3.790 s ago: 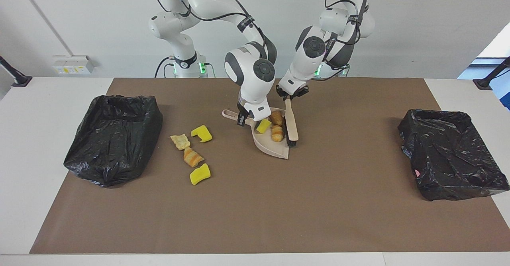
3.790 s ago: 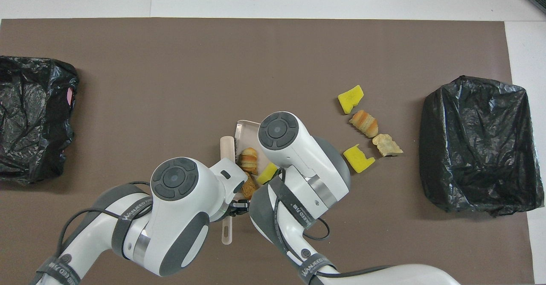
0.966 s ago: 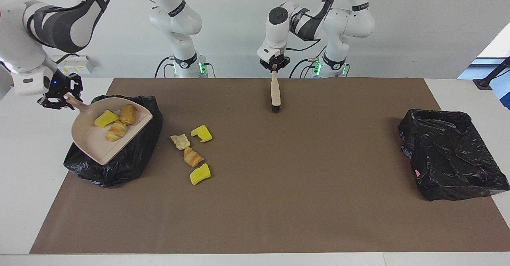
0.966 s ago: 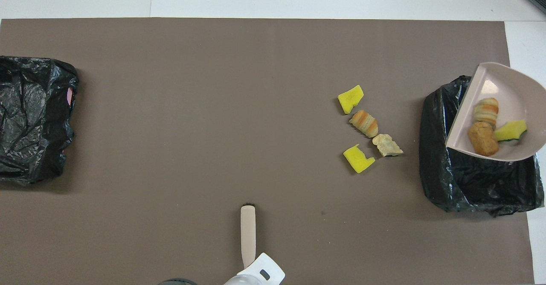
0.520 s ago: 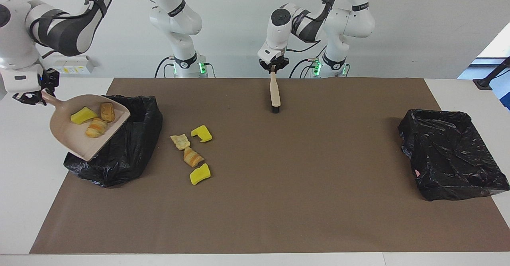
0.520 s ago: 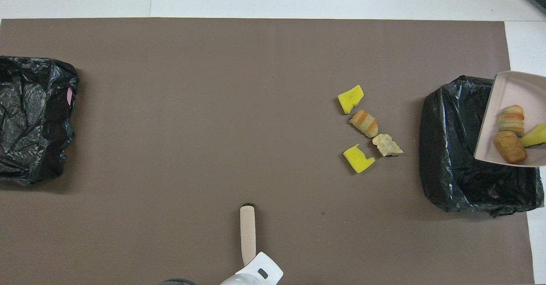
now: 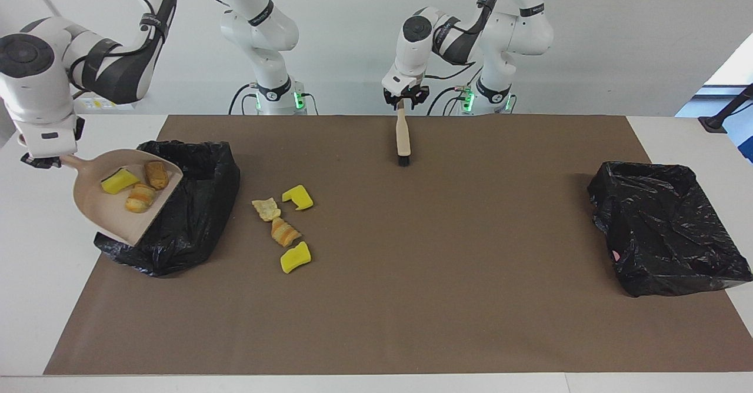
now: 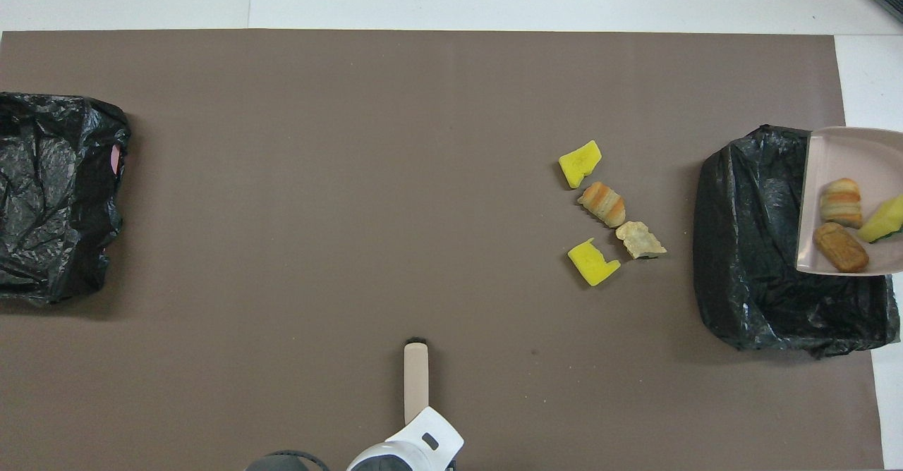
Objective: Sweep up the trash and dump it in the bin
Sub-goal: 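Tip the dustpan over the black bin with the right gripper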
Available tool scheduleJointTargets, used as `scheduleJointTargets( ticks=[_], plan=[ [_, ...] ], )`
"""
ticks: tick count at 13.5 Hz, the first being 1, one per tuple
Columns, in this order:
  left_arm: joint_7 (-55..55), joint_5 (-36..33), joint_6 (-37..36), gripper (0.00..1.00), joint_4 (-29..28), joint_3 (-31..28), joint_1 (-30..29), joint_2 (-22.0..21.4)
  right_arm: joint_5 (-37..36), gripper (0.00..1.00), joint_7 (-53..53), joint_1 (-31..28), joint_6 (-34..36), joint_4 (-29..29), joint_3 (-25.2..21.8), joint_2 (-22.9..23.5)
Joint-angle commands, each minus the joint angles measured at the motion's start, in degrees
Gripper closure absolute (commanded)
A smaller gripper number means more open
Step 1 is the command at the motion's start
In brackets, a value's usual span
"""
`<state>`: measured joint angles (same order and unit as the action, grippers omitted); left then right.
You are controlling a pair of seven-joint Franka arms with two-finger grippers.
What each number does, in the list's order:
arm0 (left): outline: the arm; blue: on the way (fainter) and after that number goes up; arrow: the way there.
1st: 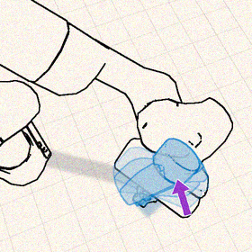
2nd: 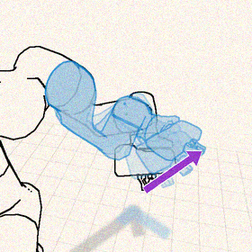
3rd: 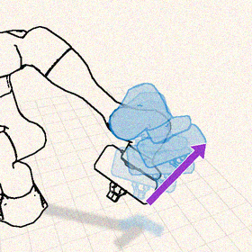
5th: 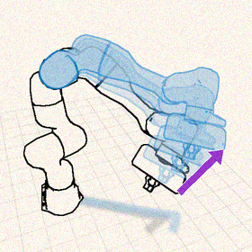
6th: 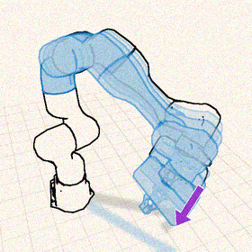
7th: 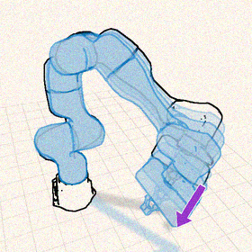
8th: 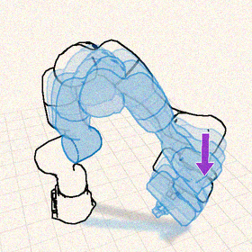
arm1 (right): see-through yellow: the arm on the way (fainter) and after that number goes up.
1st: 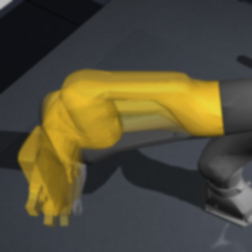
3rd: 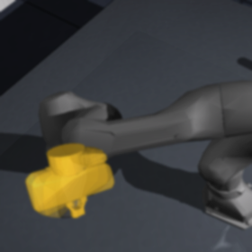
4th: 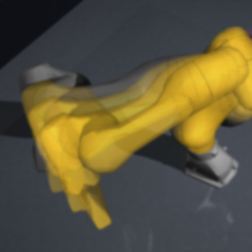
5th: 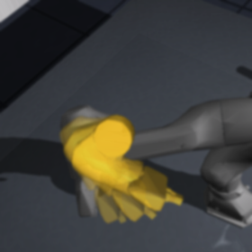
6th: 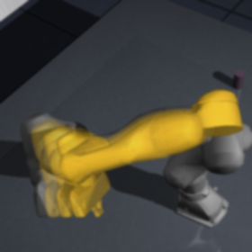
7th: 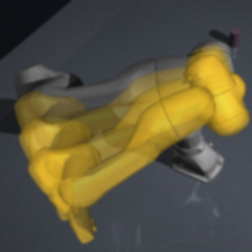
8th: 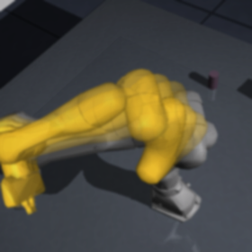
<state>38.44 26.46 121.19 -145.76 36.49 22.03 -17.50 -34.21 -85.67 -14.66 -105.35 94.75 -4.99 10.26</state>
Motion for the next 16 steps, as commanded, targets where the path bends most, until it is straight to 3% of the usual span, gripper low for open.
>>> scheduleJointTargets(
  ticks=[1, 4, 7, 13, 16],
  plan=[
    [-4.06, -1.13, 0.45, 0.0, 2.92, -0.19, -3.47, 2.29, -5.59, 1.0, -2.12, 1.3, -0.91, 3.24, 0.5, -1.47],
    [-5.66, -9.46, -1.64, 0.0, 8.54, -4.74, -4.36, 4.3, -9.54, 1.0, -2.3, 3.23, -0.91, 2.99, 0.51, -1.12],
    [-8.11, -21.33, -6.21, 0.0, 19.42, -12.55, -4.1, 10.27, -11.49, 1.0, -2.74, 3.59, -0.99, 2.81, 0.51, -0.95],
    [-23.21, -27.76, -14.39, 0.0, 35.52, -26.45, -4.19, 11.78, -17.99, 1.0, -2.31, 5.08, -1.26, 1.58, 0.59, -0.51],
    [-27.89, -27.86, -19.83, 0.0, 42.81, -31.47, -4.27, 11.87, -21.14, 1.0, 4.61, 8.86, 0.58, 1.49, 0.5, -0.59]
  ],
)
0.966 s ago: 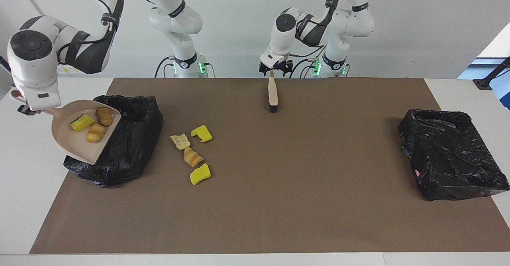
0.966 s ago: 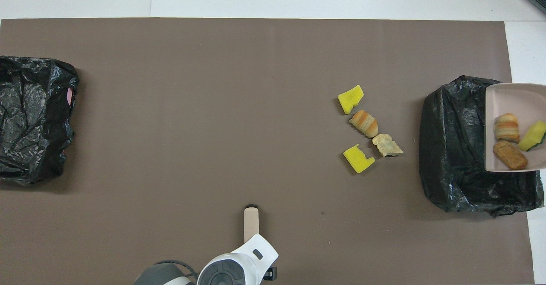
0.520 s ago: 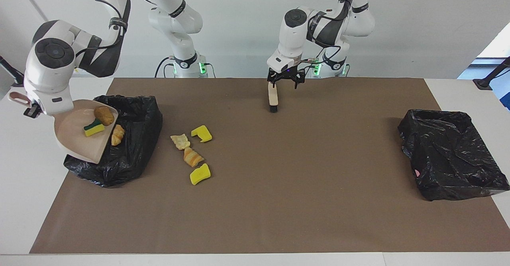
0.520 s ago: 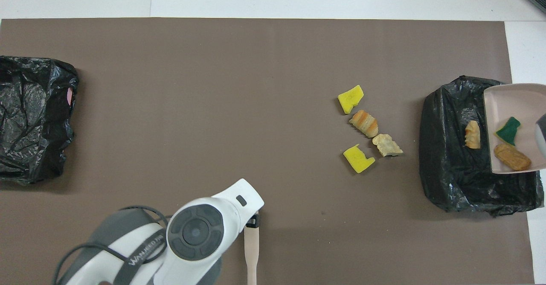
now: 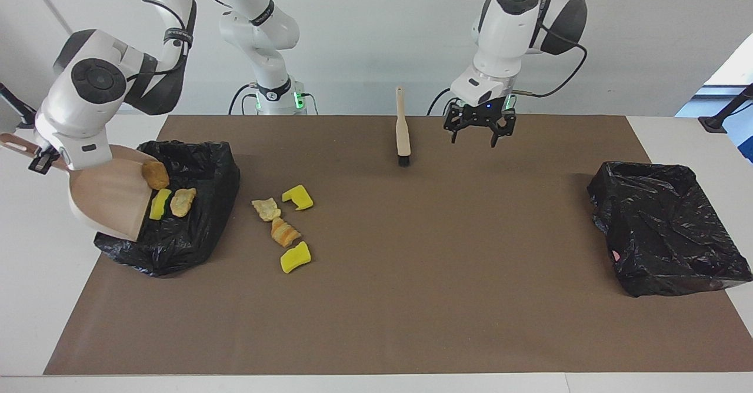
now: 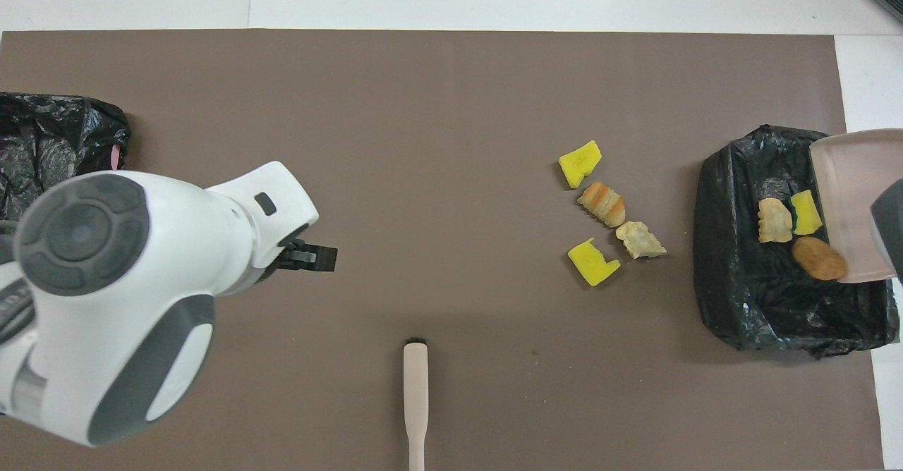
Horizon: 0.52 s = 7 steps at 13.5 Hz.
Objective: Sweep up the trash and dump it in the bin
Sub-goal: 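Tip the dustpan over the black bin with the right gripper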
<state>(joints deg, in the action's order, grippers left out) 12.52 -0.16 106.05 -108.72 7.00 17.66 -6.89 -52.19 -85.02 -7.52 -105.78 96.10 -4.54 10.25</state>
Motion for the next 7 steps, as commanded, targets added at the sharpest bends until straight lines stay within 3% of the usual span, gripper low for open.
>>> scheduleJointTargets(
  ticks=[1, 4, 7],
  plan=[
    [-2.15, -1.33, -6.97, 0.0, 8.5, -3.73, 0.09, 1.17, -4.4, 1.0, 4.77, 2.24, 1.8, 0.05, 0.06, -0.58],
    [-11.25, -0.89, -15.93, 0.0, 16.93, -8.49, -0.17, 1.17, -3.63, 1.0, 4.87, 2.42, 2.16, -0.47, 0.06, -0.58],
    [-14.89, -0.8, -20.61, 0.0, 21.78, -8.76, -4.03, 1.96, 2.06, 1.0, 5.04, 2.25, 6.53, -4.41, -0.03, -0.93]
  ],
)
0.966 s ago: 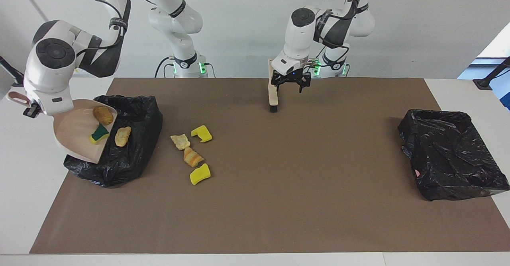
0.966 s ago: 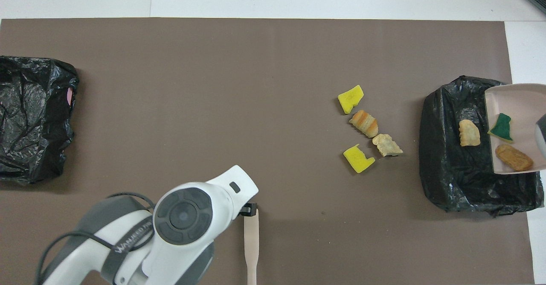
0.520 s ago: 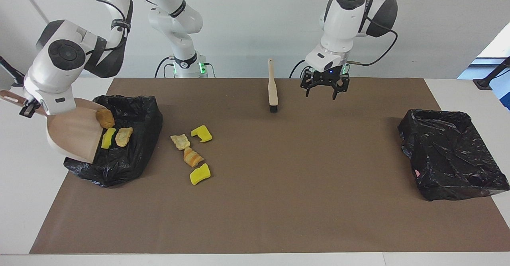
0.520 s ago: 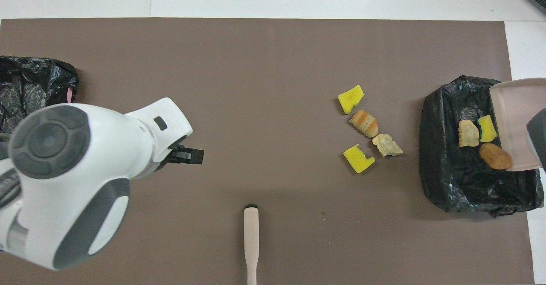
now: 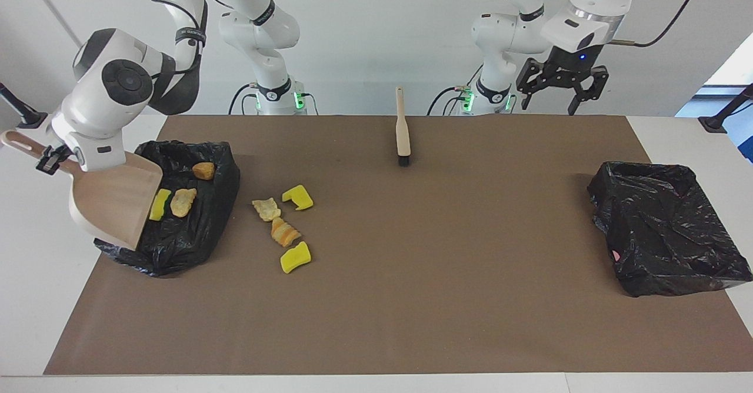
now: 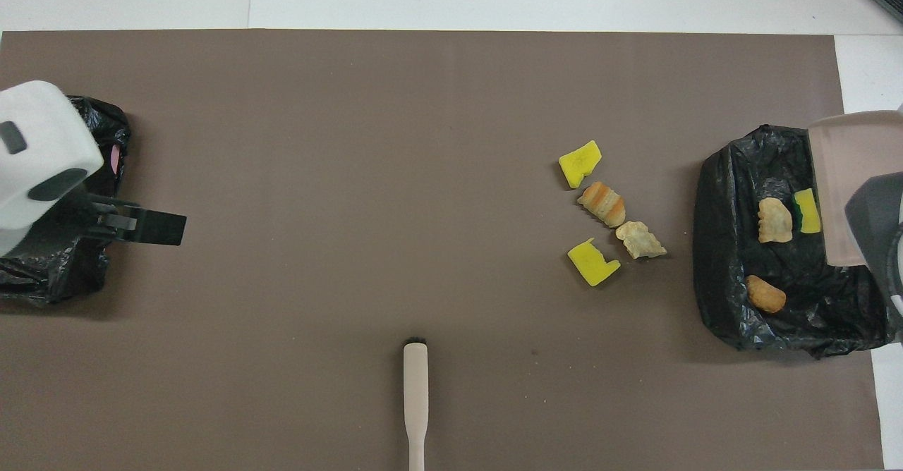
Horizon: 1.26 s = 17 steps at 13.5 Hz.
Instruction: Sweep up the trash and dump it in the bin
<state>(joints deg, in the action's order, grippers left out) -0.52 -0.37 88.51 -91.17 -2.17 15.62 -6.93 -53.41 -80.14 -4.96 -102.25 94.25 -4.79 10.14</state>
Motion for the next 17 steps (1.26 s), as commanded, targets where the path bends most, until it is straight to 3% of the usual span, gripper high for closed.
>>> scheduleJointTargets(
  ticks=[1, 5, 11, 14, 17],
  plan=[
    [-1.94, -0.51, -3.6, 0.0, 5.29, 0.59, -2.96, 2.35, 6.35, 1.0, 0.24, -0.67, 5.28, -4.05, 0.31, -1.25],
    [-2.03, 0.11, -8.25, 0.0, 11.7, 1.73, -5.34, 6.48, 17.26, 1.0, 9.7, -0.06, 12.5, -7.94, 0.57, -2.57],
    [-1.86, 1.33, -8.79, 0.0, 11.71, 1.64, -6.3, 6.4, 30.01, 1.0, 39.48, 4.86, 18.48, -7.24, 1.97, -4.68],
    [-1.95, 1.51, -7.83, 0.0, 11.45, 1.55, -6.57, 5.61, 35.2, 1.0, 54.35, 9.25, 19.1, -6.97, 2.06, -4.69],
    [-1.77, 1.69, -7.38, 0.0, 10.22, 1.47, -6.57, 4.29, 44.94, 1.0, 65.15, 11.89, 18.93, -6.53, 1.98, -4.07]
  ],
)
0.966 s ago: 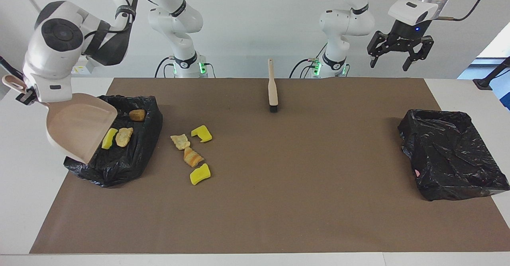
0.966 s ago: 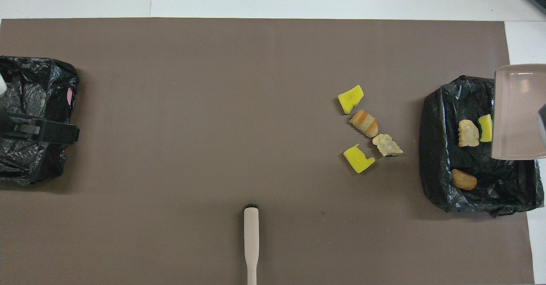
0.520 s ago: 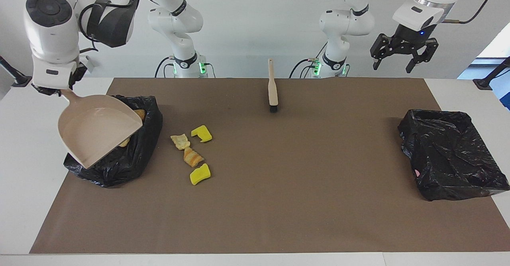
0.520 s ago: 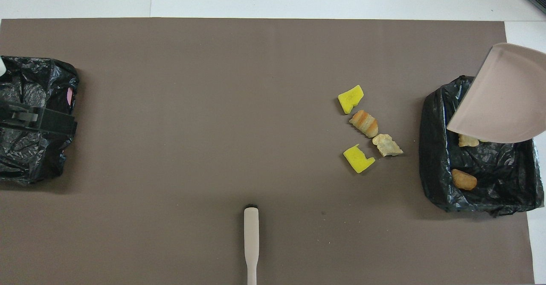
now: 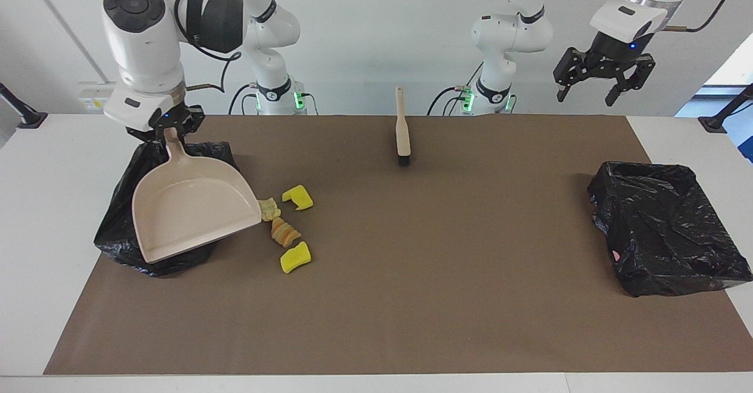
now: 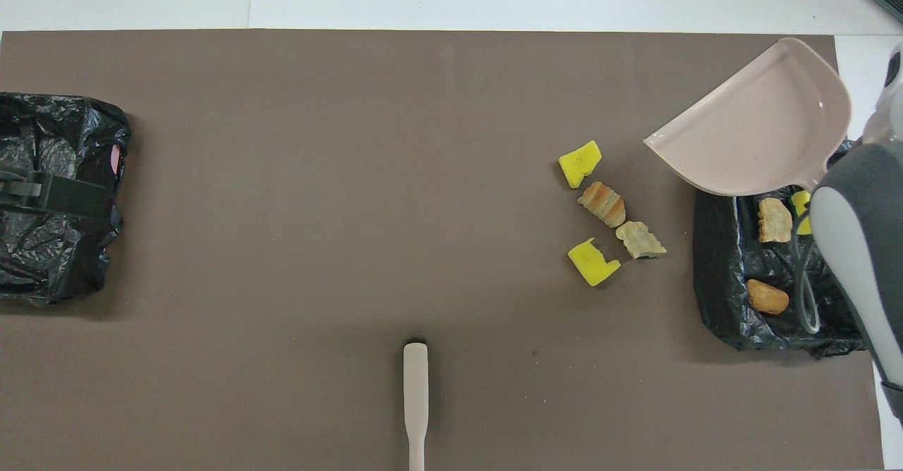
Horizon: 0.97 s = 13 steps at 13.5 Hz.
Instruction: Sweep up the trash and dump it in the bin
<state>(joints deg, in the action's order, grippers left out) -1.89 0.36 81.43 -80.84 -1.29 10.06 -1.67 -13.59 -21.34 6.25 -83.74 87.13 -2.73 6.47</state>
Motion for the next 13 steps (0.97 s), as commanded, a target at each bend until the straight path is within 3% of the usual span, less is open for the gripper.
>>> scheduleJointTargets(
  ticks=[1, 6, 8, 13],
  plan=[
    [-0.57, 0.96, -0.22, 0.0, -0.46, 0.59, -1.0, -1.05, 6.8, 1.0, 10.31, 2.17, 0.24, 0.59, -0.09, 0.2],
    [-0.65, 0.87, -0.05, 0.0, -0.29, 1.9, -3.36, -0.53, 15.94, 1.0, 32.9, 12.36, -6.5, 0.41, 0.0, 6.43],
    [-0.65, 0.96, 0.04, 0.0, -0.46, 4.63, -5.83, -0.7, 20.33, 1.0, 38.37, 14.48, -11.25, 0.33, 0.0, 8.63],
    [-0.13, 1.04, -0.48, 0.0, -0.64, 4.72, -5.14, -1.14, 26.15, 1.0, 51.65, 22.65, -18.64, -0.11, -0.09, 14.7]
  ],
)
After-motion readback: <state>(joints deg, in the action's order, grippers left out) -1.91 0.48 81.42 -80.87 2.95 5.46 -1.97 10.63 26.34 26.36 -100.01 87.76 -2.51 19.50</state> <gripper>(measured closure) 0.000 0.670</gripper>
